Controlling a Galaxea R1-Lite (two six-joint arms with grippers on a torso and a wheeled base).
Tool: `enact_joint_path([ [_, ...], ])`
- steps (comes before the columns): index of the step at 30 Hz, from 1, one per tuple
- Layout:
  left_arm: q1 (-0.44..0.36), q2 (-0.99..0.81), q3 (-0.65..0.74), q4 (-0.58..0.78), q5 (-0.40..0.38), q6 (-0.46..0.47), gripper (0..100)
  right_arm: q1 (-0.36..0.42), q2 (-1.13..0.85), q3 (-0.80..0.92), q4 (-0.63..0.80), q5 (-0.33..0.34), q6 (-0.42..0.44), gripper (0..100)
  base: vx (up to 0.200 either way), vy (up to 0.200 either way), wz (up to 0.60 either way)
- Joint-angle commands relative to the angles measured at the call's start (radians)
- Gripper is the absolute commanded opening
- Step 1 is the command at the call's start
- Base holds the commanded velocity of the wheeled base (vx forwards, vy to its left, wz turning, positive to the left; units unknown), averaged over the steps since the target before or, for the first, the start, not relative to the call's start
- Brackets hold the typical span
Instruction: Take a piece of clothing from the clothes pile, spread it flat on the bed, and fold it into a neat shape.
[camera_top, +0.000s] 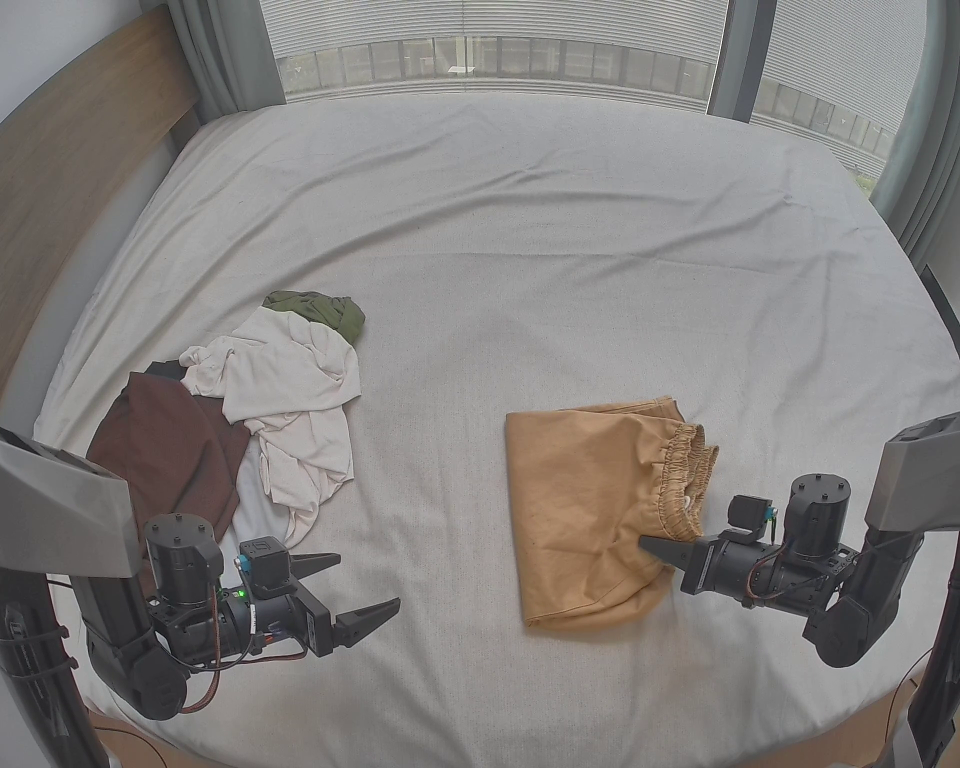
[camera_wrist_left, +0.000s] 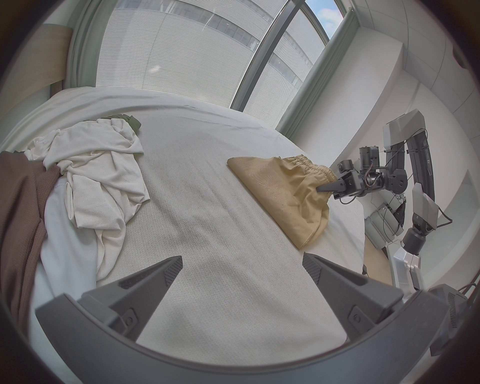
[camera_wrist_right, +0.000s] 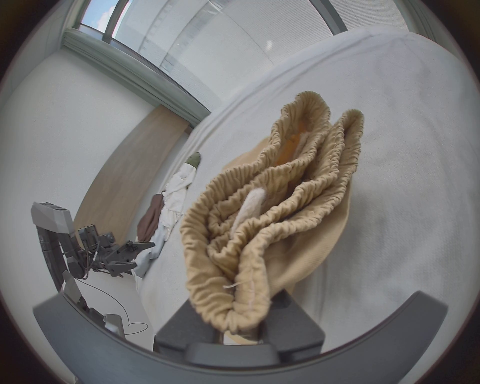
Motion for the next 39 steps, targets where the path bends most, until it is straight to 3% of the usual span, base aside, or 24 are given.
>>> enact_joint_path([
  [1, -0.001, -0.004, -0.001, -0.001, 0.0, 0.0, 100, 0.054, -0.044, -0.005, -0.029, -0.001, 0.035, 0, 0.0, 0.0, 0.0],
  [5, -0.001, -0.002, -0.001, -0.001, 0.0, -0.003, 100, 0.067, -0.114, -0.023, -0.026, 0.002, 0.045, 0, 0.0, 0.0, 0.0],
  [15, -0.025, -0.005, -0.004, -0.002, 0.001, -0.004, 100, 0.06, -0.163, -0.181, -0.009, 0.002, 0.206, 0, 0.0, 0.0, 0.0],
  [23, -0.015, -0.033, -0.013, -0.001, 0.001, -0.007, 100, 0.06, -0.165, -0.304, 0.083, 0.002, 0.214, 0, 0.0, 0.0, 0.0],
  [39, -0.011, -0.033, -0.013, -0.001, 0.001, -0.015, 100, 0.069, -0.234, -0.584, 0.398, 0.002, 0.214, 0, 0.0, 0.0, 0.0],
])
